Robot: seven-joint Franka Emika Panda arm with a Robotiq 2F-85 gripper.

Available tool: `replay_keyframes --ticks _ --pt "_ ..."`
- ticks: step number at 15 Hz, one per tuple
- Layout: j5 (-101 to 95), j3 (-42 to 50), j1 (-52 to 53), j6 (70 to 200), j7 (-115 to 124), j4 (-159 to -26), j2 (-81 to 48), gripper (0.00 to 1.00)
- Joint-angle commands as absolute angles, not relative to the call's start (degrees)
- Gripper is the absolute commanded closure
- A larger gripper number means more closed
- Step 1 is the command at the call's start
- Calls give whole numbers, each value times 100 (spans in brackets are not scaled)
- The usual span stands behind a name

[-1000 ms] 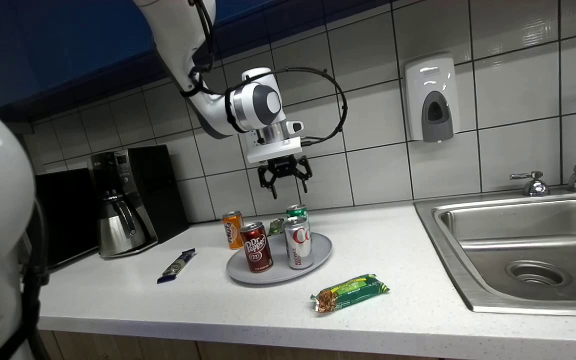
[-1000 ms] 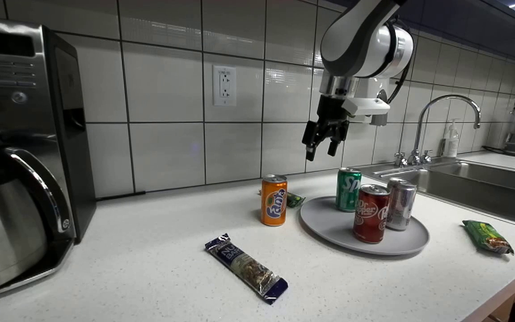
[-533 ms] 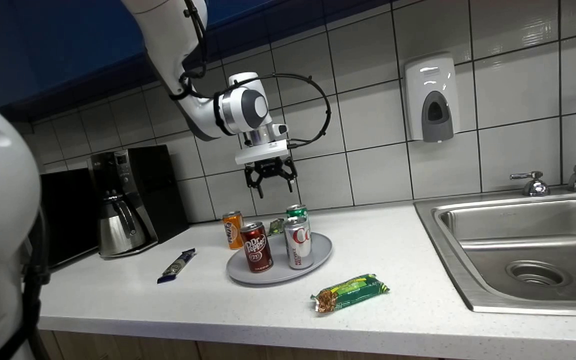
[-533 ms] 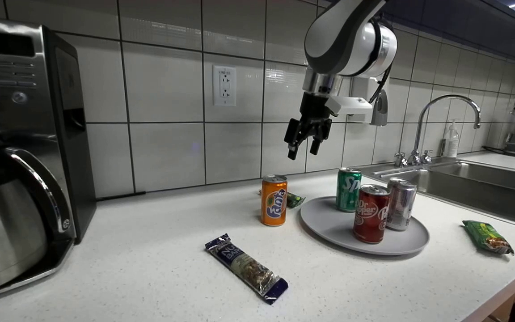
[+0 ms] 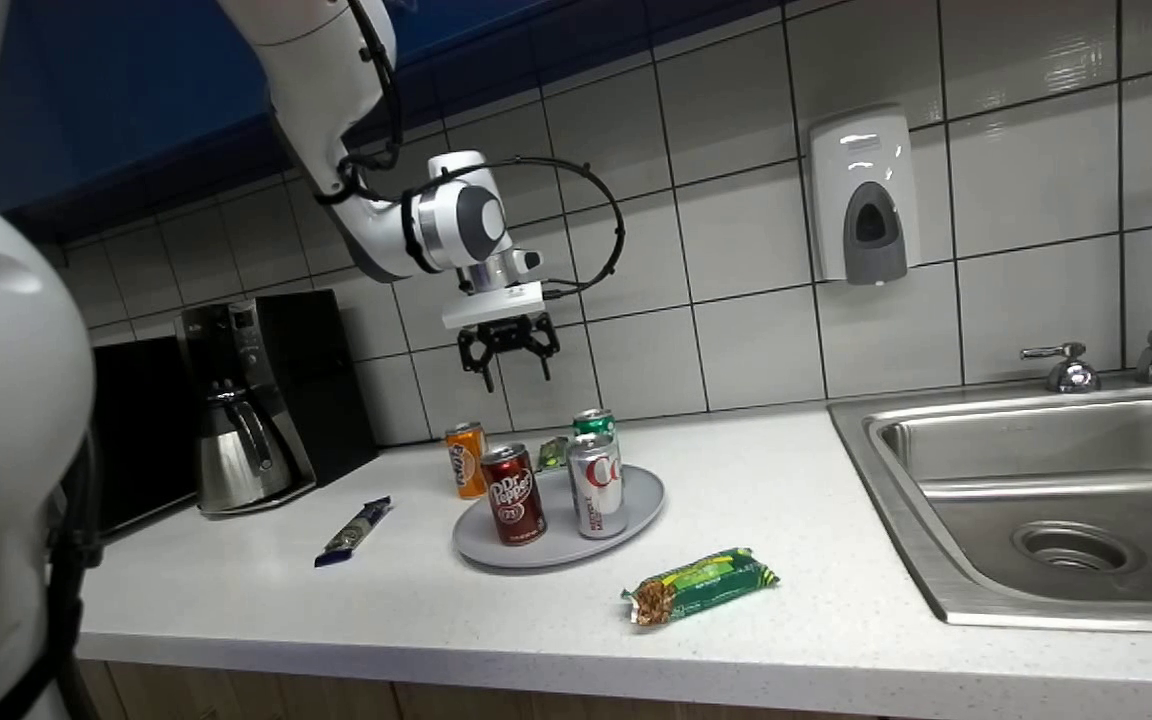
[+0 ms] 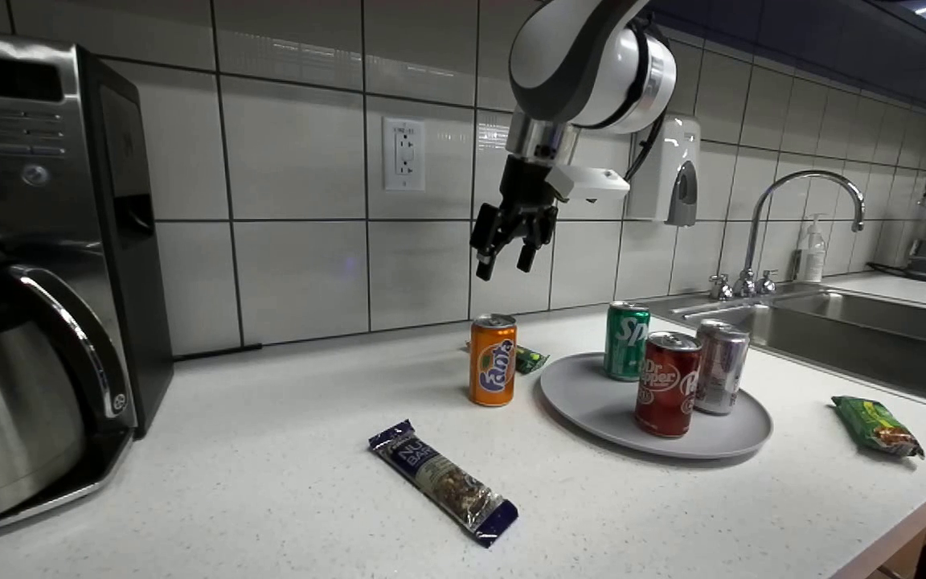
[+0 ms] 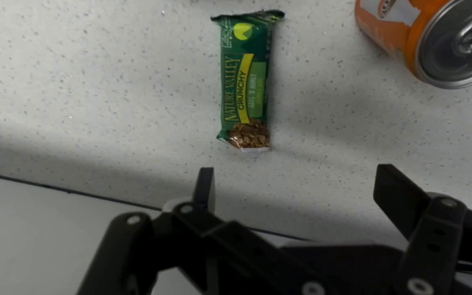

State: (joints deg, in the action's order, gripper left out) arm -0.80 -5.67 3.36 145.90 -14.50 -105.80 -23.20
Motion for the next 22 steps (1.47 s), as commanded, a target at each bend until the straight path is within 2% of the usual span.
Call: replay_keyframes --ticks 1,12,22 --pt "-119 -704 380 14461 -1531 -10162 -2578 0" --pt "-103 -1014 571 14045 -1668 -9432 -3207 0" --pt "-49 -1025 625 13715 -1586 -9563 -3187 0"
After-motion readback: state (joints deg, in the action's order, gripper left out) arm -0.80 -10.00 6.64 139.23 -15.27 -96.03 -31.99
